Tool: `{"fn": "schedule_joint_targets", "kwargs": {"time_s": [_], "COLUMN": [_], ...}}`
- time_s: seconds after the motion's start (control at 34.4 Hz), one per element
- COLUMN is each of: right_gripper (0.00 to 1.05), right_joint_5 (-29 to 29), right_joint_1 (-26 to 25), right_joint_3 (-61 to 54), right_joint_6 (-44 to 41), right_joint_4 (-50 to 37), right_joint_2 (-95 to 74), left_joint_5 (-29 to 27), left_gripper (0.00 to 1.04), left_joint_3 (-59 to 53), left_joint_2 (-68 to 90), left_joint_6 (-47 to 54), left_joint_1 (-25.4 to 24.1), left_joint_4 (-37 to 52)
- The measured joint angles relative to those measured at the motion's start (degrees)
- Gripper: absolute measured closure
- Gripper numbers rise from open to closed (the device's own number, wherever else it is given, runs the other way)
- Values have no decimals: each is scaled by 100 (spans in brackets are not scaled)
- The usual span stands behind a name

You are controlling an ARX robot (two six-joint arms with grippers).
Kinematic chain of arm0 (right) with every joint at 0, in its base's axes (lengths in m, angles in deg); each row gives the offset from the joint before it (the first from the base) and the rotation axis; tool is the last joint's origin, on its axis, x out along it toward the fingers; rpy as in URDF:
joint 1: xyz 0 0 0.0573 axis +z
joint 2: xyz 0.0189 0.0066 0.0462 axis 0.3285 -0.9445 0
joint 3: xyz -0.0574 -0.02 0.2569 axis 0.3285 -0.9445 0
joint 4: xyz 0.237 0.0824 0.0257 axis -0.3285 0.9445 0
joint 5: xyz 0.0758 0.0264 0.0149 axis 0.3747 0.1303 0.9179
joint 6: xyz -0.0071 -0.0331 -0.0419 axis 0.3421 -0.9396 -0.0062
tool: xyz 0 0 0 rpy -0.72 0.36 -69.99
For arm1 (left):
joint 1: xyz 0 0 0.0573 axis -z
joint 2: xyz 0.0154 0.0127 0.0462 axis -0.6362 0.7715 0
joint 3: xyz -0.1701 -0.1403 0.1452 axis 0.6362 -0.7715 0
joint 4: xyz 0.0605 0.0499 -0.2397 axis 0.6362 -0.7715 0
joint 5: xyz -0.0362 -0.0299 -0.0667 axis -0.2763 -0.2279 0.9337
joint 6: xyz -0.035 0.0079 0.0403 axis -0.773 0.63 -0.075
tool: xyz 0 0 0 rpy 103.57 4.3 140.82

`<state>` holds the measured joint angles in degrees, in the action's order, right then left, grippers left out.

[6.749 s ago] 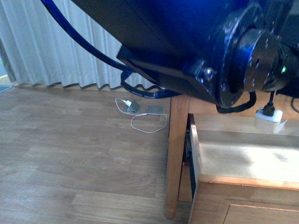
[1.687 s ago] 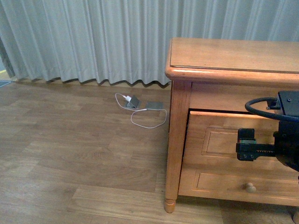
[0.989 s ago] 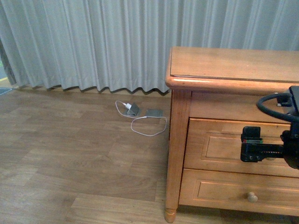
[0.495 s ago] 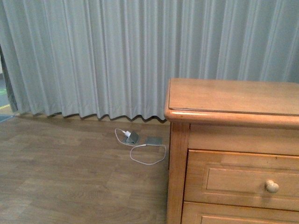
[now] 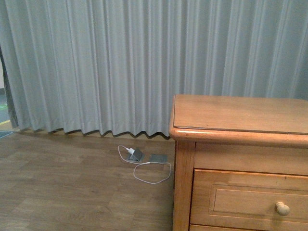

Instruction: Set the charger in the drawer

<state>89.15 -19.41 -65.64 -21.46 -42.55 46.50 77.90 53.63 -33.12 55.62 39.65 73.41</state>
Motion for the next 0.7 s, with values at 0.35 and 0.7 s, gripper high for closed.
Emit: {"fn": "schedule_joint_targets", "kwargs": {"time_s": [0.35, 0.7], "right_gripper": [103, 103], "right_joint_5": [0, -2], "right_joint_1": [2, 2], "right_joint_3": [-284, -284], "right_joint_6": [-101, -101], "right_joint_4": [435, 1172], "right_joint_2": [752, 1502], "left_joint_5": [2, 2], "left_gripper": [6, 6], "left_joint_3": [0, 0], "left_joint_2": [0, 0], "left_joint_6": [0, 0], "left_joint_1": [0, 0], "left_joint_4": [0, 0]}}
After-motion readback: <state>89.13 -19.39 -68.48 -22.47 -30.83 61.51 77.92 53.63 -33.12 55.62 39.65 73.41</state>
